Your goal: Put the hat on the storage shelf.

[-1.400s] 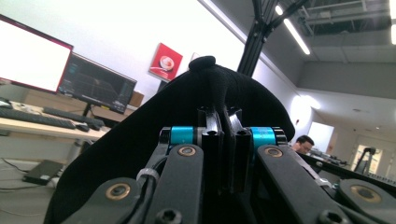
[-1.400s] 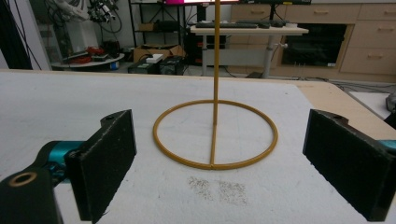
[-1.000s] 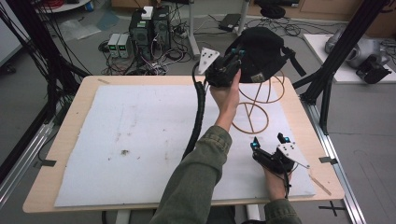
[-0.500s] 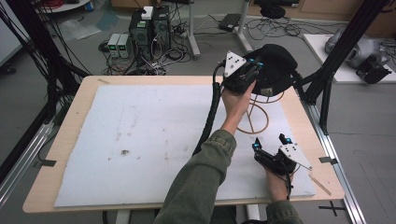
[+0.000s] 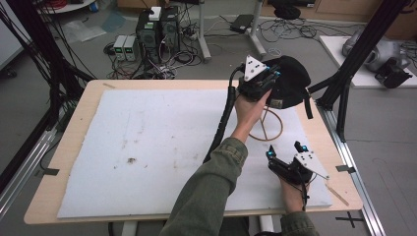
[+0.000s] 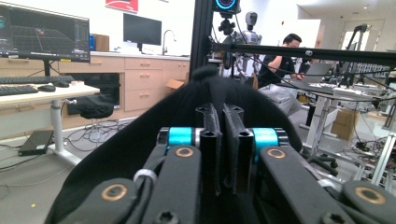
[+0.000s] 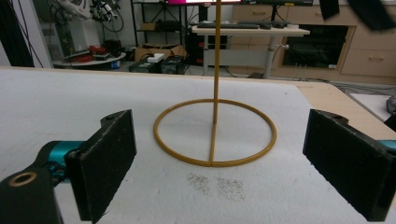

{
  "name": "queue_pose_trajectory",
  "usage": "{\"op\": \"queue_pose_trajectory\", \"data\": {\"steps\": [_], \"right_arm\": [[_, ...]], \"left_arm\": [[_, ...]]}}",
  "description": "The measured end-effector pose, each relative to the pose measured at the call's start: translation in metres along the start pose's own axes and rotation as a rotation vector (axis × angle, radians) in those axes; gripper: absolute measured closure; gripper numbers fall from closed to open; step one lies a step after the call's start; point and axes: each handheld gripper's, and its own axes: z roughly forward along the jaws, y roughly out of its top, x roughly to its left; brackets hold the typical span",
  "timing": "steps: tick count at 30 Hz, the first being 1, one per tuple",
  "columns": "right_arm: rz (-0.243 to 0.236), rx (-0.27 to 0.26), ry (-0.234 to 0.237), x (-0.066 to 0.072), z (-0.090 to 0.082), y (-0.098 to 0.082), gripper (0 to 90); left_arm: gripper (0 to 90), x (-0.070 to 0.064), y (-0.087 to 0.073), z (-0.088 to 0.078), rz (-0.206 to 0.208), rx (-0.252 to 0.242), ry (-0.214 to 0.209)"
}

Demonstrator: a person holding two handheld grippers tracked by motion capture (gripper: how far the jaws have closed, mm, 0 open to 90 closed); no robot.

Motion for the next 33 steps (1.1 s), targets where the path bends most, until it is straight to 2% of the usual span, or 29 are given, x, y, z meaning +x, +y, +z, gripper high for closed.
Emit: {"op": "queue_pose_trajectory", "data": {"steps": [4,5,8,13,18,20,25,33], "right_arm": [[0.002,0.0,-0.002,0.0,0.0,0.0,8.7],[0.003,0.0,-0.002,0.0,0.0,0.0,8.7],[0.004,0.0,-0.005,0.001,0.0,0.0,8.7],[0.007,0.001,-0.005,0.001,-0.001,0.001,8.7],[0.008,0.003,-0.011,0.0,-0.001,0.001,8.7],[0.009,0.001,-0.011,0.0,-0.002,0.001,8.7],[0.014,-0.005,-0.021,-0.002,-0.002,0.002,8.7],[0.014,-0.005,-0.018,0.001,-0.003,0.002,8.7]], "left_arm": [[77.6,-0.002,0.003,-0.002,0.007,-0.007,0.019],[73.2,-0.002,0.003,-0.002,0.004,-0.009,0.028],[47.9,-0.001,0.003,-0.002,-0.043,0.012,0.058],[30.5,0.004,0.003,-0.005,-0.043,0.047,0.064],[25.7,0.005,0.008,-0.011,-0.038,0.051,0.036],[25.5,0.005,0.011,-0.015,-0.025,0.049,0.038],[23.6,0.006,0.011,-0.029,-0.03,0.048,0.028],[23.0,0.016,0.002,-0.052,-0.023,0.066,0.054]]}}
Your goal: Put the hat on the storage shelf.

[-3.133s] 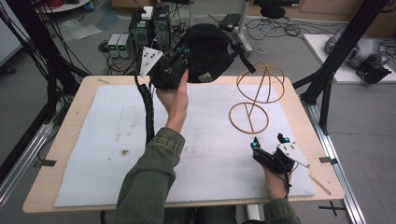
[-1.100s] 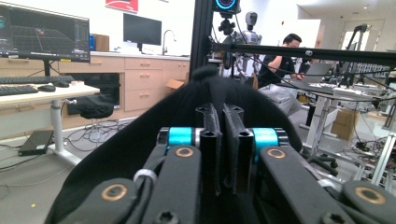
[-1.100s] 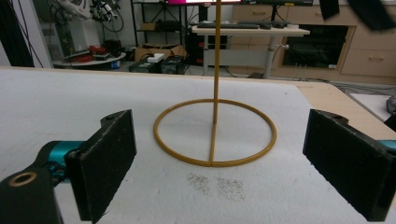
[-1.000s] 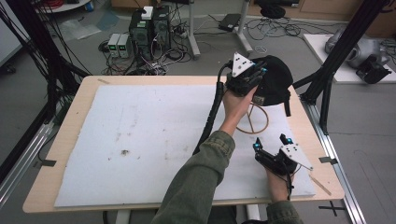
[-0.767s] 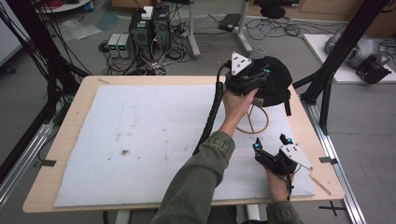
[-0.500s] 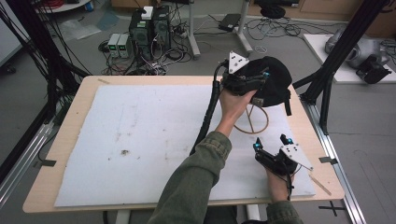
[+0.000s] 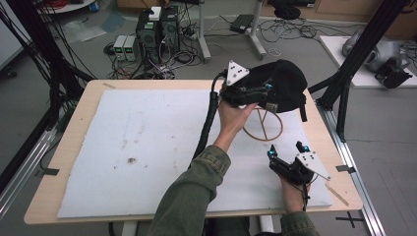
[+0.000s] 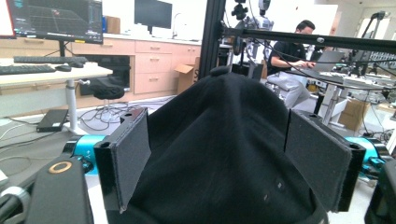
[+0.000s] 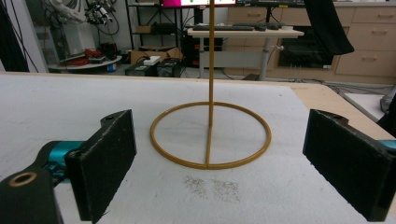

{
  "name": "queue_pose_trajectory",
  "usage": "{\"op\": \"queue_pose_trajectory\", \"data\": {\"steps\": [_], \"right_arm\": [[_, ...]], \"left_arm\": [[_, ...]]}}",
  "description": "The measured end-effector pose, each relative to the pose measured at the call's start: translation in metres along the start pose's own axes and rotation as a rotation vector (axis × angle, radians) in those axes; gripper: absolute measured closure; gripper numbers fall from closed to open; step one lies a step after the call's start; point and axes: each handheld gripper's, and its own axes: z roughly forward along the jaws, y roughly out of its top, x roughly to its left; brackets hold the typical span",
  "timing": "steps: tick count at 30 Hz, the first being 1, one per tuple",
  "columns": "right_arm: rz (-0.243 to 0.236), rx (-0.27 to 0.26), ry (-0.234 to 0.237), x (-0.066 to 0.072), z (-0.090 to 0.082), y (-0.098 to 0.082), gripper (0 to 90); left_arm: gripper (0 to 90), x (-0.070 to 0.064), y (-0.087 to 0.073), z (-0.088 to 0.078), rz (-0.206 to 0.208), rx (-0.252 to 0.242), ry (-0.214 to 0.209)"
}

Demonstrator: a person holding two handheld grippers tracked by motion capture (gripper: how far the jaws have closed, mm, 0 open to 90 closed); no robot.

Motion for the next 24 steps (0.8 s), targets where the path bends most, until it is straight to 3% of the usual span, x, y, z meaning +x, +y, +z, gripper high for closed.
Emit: {"op": "queue_pose_trajectory", "data": {"steps": [10,13,16,24], "right_arm": [[-0.012,0.0,-0.014,0.001,0.001,-0.001,8.7],[-0.007,0.002,-0.027,0.0,0.0,-0.001,8.7],[0.014,0.002,-0.026,0.0,0.0,-0.002,8.7],[0.006,0.002,-0.029,0.003,-0.001,-0.001,8.7]], "left_arm": [[22.7,0.015,-0.003,-0.026,0.016,-0.001,0.023],[24.4,0.021,-0.007,-0.036,0.016,0.009,0.011],[24.4,0.023,-0.012,-0.047,0.06,0.021,0.027],[23.1,0.035,-0.015,-0.073,0.065,0.027,0.059]]}}
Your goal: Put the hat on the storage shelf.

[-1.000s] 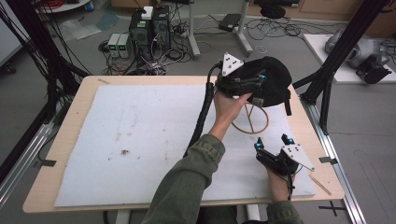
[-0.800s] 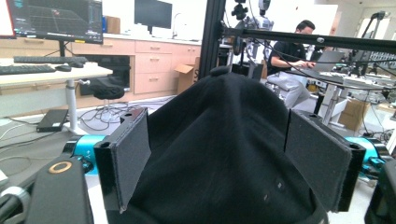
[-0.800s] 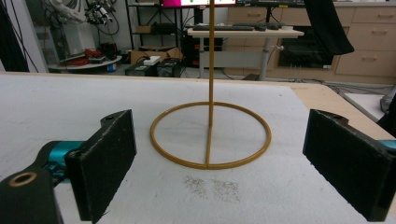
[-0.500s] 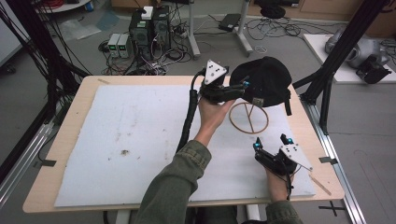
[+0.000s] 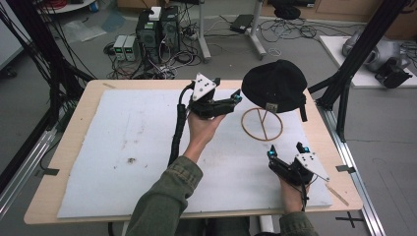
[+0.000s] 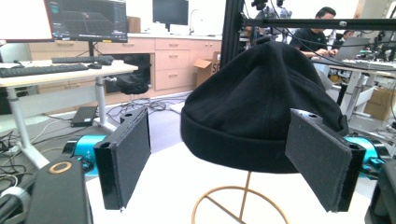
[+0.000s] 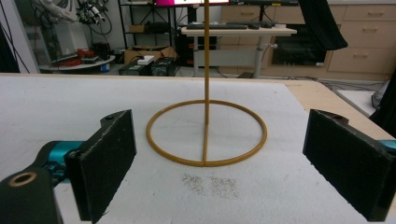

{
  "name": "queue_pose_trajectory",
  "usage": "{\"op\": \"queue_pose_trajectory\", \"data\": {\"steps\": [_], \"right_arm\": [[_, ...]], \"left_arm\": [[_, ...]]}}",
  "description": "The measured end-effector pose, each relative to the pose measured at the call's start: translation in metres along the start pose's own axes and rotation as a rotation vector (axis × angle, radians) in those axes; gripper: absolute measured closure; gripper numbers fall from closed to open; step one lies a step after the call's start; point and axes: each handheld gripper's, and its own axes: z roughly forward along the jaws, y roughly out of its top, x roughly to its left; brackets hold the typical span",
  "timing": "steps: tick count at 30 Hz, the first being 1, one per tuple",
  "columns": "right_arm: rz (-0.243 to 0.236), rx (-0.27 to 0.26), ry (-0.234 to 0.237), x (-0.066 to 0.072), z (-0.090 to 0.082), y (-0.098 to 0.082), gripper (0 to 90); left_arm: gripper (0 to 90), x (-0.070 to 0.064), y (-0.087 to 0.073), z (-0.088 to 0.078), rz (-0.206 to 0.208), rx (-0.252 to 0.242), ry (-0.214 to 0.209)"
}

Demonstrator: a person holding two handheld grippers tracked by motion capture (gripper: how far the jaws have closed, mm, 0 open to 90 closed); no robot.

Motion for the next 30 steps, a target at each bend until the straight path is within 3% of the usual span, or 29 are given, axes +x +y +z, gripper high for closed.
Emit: {"op": "queue_pose_trajectory", "data": {"steps": [11,23,30], "right_arm": [[-0.004,0.012,-0.012,-0.001,0.001,-0.002,8.6],[0.001,0.004,-0.016,-0.003,0.002,0.0,8.7],[0.002,0.004,-0.014,-0.002,0.003,0.0,8.7]], "left_arm": [[23.2,0.017,-0.007,-0.036,0.016,-0.013,0.048],[23.4,0.05,-0.027,-0.074,0.005,0.005,0.175],[23.0,0.064,-0.039,-0.092,-0.007,0.007,0.227]]}}
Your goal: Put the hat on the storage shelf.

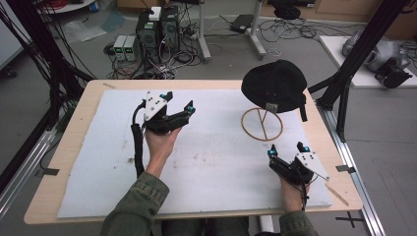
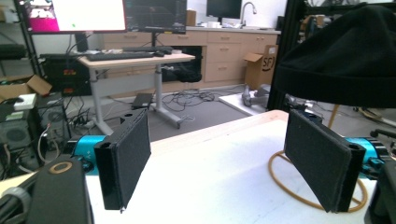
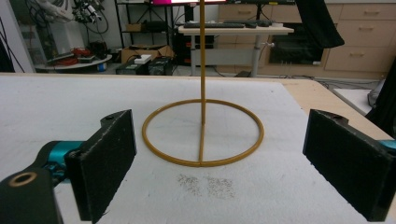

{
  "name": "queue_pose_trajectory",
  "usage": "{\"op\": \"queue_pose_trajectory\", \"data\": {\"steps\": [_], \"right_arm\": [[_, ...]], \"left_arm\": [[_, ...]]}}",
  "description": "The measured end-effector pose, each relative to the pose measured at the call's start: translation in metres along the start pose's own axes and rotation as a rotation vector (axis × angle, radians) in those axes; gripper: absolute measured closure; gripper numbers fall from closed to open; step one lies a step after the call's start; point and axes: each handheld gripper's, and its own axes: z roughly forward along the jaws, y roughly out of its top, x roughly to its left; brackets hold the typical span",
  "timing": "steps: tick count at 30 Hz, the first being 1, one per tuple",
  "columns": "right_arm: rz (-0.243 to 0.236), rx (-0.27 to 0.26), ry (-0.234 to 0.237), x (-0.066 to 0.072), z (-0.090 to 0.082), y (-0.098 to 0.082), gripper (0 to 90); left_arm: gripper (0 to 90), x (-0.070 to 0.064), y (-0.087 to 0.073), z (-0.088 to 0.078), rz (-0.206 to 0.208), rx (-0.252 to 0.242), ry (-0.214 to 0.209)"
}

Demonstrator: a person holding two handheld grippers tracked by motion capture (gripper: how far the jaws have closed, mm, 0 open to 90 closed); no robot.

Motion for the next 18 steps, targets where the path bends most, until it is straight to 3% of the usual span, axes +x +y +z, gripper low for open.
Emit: {"op": "queue_pose_trajectory", "data": {"steps": [18], "right_arm": [[-0.01,0.007,-0.003,0.001,0.001,0.0,8.7]], "left_arm": [[22.6,0.038,-0.02,-0.035,-0.006,-0.016,0.161]]}}
